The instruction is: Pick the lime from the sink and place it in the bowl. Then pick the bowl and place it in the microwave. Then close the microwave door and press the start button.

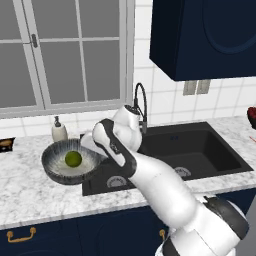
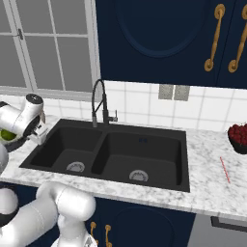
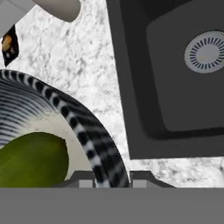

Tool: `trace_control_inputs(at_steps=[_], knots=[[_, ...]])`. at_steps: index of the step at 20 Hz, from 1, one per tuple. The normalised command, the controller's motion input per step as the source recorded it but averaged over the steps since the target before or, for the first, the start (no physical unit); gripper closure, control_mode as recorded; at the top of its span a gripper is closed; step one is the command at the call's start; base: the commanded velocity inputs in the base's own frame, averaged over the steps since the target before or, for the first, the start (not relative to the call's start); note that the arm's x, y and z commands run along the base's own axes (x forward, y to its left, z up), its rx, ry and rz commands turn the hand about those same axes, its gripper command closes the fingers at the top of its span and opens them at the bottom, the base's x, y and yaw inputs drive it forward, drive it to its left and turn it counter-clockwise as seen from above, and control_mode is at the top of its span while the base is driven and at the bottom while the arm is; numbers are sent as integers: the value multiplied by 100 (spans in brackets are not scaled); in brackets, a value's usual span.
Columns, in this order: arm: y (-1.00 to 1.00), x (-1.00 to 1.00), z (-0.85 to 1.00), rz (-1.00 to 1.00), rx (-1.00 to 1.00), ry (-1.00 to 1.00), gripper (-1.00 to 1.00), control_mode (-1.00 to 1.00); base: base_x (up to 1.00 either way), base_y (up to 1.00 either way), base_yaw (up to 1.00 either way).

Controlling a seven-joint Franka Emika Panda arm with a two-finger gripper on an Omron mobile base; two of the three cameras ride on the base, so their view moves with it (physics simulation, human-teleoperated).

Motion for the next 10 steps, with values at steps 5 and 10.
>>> trace_control_inputs(at_steps=[5,10], knots=[[-51,-50,55,-17,2,-1,100,-100,0,0,0],[-29,-35,49,-12,0,0,100,-100,0,0,0]])
